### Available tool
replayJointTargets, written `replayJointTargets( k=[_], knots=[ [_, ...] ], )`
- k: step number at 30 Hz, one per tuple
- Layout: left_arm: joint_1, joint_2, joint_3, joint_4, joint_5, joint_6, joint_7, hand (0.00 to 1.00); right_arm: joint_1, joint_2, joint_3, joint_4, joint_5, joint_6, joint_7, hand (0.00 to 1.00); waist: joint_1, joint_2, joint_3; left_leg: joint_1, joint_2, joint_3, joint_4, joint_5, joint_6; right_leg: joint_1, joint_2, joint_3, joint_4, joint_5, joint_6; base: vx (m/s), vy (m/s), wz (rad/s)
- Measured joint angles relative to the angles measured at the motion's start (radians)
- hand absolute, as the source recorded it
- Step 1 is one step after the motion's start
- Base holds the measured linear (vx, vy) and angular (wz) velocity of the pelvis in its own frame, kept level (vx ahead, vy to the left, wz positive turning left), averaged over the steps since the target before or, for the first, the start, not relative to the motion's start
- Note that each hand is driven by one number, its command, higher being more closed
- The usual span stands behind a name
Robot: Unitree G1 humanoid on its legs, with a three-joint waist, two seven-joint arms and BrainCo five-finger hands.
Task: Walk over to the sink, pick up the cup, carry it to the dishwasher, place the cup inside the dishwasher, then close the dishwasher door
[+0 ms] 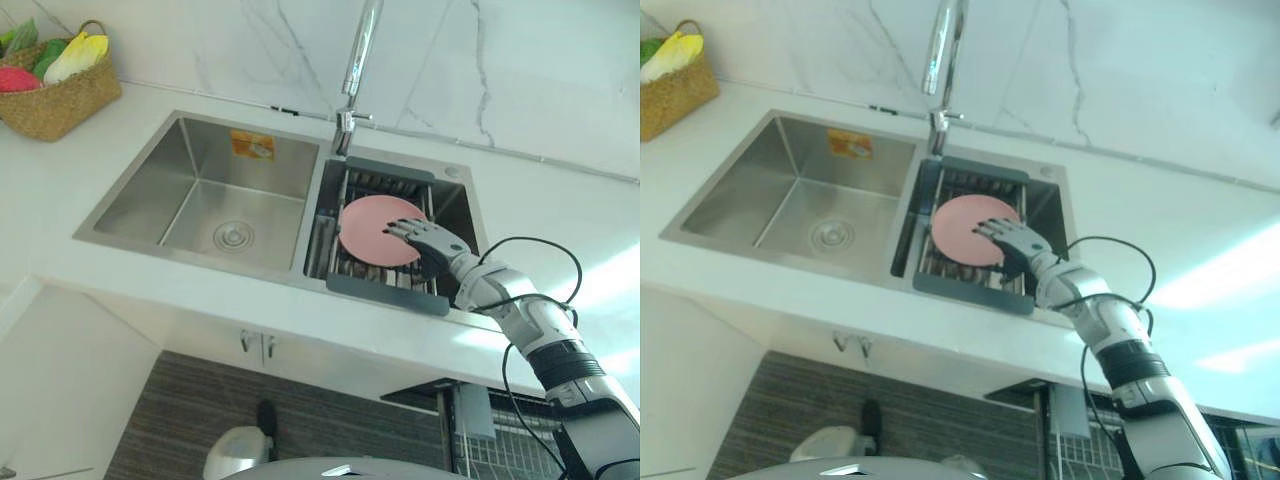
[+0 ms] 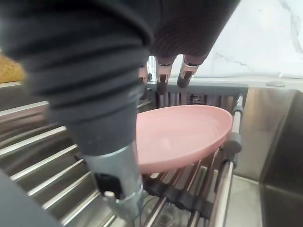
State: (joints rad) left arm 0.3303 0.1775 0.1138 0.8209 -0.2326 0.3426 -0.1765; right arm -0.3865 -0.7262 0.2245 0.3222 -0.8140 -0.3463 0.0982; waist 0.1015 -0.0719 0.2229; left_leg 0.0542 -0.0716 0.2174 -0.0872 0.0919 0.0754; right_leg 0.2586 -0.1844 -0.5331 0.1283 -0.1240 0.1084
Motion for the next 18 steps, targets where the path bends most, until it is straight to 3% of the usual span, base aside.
replayJointTargets(
  k=[5,12,18],
  knots=[
    [0.000,0.000,0.000,0.012,0.000,-0.001,0.001,0.00,0.001,0.000,0.003,0.000,0.000,0.010,0.013,0.00,0.002,-0.003,0.000,-0.007,-0.014,0.001,0.000,0.002,-0.001,0.003,-0.005,-0.001,-0.022,-0.014,0.018,-0.03,-0.057,-0.05],
    [-0.001,-0.001,-0.001,0.017,0.000,-0.001,0.001,0.00,0.021,0.001,0.011,0.006,-0.003,0.068,0.030,0.00,0.005,-0.011,0.002,-0.014,-0.024,-0.004,0.000,0.011,0.006,0.007,-0.011,-0.004,-0.033,-0.024,0.034,-0.01,-0.054,0.02],
    [-0.001,0.000,-0.003,0.016,0.000,-0.005,0.001,0.00,0.022,0.015,0.011,0.015,-0.057,0.111,-0.030,0.00,0.003,-0.016,0.005,-0.007,-0.027,-0.024,0.000,0.010,0.011,0.019,-0.006,-0.018,-0.027,-0.020,0.026,0.01,-0.067,0.09]
  ],
)
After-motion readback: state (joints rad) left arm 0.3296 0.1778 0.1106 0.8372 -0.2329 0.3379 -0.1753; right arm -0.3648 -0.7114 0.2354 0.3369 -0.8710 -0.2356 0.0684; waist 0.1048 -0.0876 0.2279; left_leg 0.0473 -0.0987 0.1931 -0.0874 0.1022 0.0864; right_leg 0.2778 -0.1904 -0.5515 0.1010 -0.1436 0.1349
